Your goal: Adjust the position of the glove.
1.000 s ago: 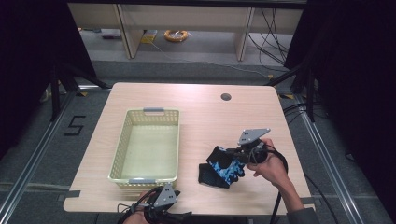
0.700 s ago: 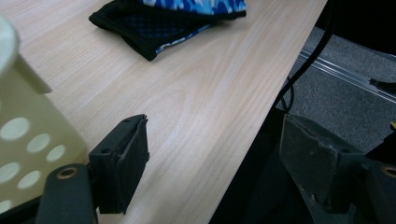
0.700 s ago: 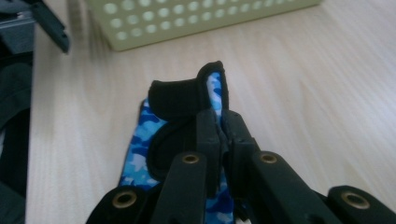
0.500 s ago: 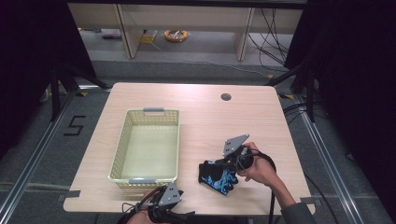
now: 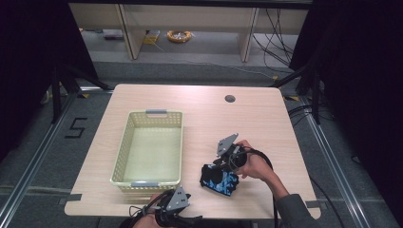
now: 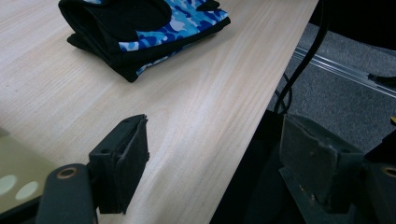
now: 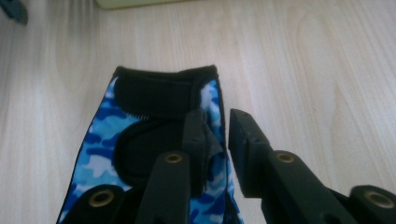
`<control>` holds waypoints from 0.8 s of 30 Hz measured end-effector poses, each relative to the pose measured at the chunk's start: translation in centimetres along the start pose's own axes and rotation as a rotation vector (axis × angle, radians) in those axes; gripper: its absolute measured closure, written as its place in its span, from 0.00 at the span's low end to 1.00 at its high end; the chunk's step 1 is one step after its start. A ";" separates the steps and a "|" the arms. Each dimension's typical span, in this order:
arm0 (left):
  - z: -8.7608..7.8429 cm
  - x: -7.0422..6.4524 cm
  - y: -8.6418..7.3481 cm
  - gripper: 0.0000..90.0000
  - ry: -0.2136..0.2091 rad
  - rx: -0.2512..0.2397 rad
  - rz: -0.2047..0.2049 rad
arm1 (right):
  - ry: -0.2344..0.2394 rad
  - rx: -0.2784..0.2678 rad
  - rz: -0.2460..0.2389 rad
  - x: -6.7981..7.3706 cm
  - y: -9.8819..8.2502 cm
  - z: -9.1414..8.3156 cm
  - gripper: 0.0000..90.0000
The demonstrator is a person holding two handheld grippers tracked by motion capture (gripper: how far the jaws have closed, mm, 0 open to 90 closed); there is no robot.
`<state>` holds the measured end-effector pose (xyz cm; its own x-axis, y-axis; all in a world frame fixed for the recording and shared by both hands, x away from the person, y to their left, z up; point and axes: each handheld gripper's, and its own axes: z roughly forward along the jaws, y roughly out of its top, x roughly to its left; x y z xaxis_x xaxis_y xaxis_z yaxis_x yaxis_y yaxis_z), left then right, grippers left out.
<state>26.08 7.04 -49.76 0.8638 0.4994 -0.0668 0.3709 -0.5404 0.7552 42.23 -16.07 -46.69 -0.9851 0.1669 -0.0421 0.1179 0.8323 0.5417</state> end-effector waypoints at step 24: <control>1.0 -0.1 2.3 0.26 0.047 -0.018 0.063 | -0.249 -0.175 0.704 4.5 -6.7 -3.4 0.53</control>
<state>27.18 5.02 -48.68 0.8680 0.4964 0.0111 0.3103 -0.5597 0.7684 36.62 -22.75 -47.67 -0.6253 0.7580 0.1854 0.6651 0.3935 0.6347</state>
